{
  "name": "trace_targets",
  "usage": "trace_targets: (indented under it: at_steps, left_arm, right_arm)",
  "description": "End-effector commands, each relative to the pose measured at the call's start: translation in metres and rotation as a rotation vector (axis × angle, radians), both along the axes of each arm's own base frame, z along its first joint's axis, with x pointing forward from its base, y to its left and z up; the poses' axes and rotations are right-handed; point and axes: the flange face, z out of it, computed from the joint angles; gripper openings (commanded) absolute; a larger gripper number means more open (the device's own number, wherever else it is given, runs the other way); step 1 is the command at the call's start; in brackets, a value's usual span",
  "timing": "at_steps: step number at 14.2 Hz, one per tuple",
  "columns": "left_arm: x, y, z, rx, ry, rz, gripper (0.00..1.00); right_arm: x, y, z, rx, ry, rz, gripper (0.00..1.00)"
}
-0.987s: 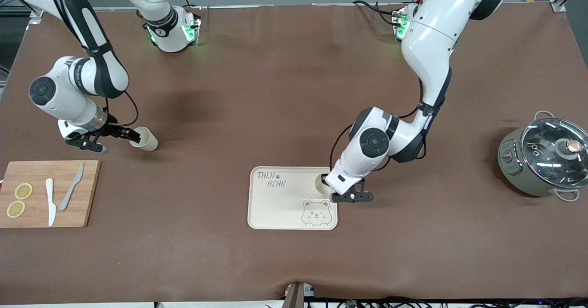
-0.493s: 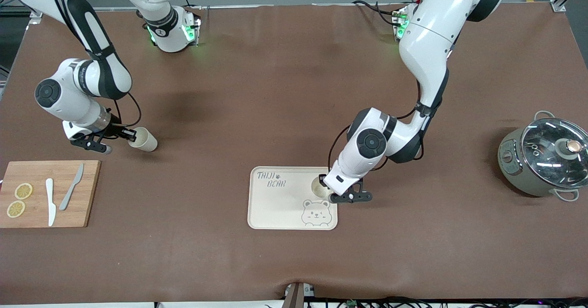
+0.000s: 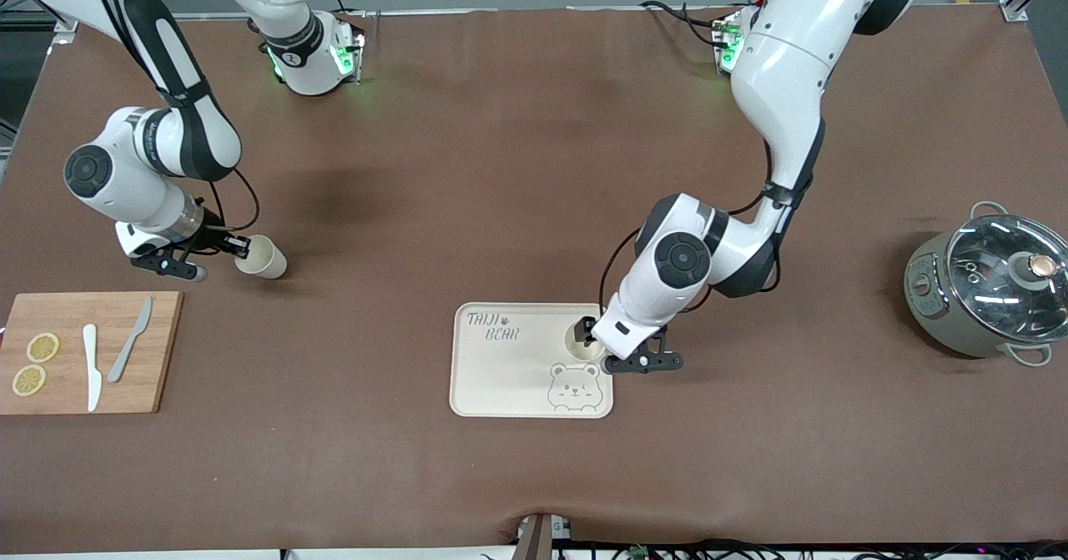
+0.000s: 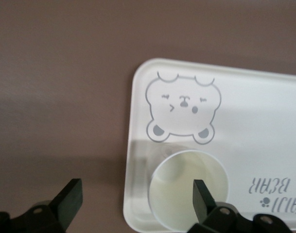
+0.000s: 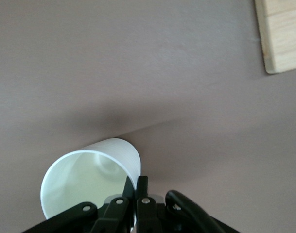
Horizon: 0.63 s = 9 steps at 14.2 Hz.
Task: Place white IKEA cup upright on tray with both arms
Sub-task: 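Set the cup upright on the tray and open the left gripper, then lift the second cup with the right gripper while the left gripper withdraws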
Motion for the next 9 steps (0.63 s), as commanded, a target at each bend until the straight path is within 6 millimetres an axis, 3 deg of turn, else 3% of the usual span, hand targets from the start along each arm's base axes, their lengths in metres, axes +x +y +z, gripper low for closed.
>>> trace_targets:
  at_steps: [1,4,7,9]
  left_arm:
    - [0.003,0.030,0.073,0.015,-0.003,0.032,1.00]
    - [0.003,0.079,0.130,0.056,0.032,0.064,1.00]
    - [0.006,0.136,0.172,0.100,0.050,0.062,1.00]
    - [0.005,0.173,0.192,0.116,0.085,0.108,1.00]
  right_arm:
    - [0.022,0.011,0.029,0.011,0.015,0.007,0.00]
    - [0.047,0.033,0.054,0.015,0.011,0.003,0.00]
    - [0.076,0.090,0.057,0.006,0.021,-0.092,0.00]
    - [0.097,0.144,0.056,0.002,0.005,-0.169,0.00]
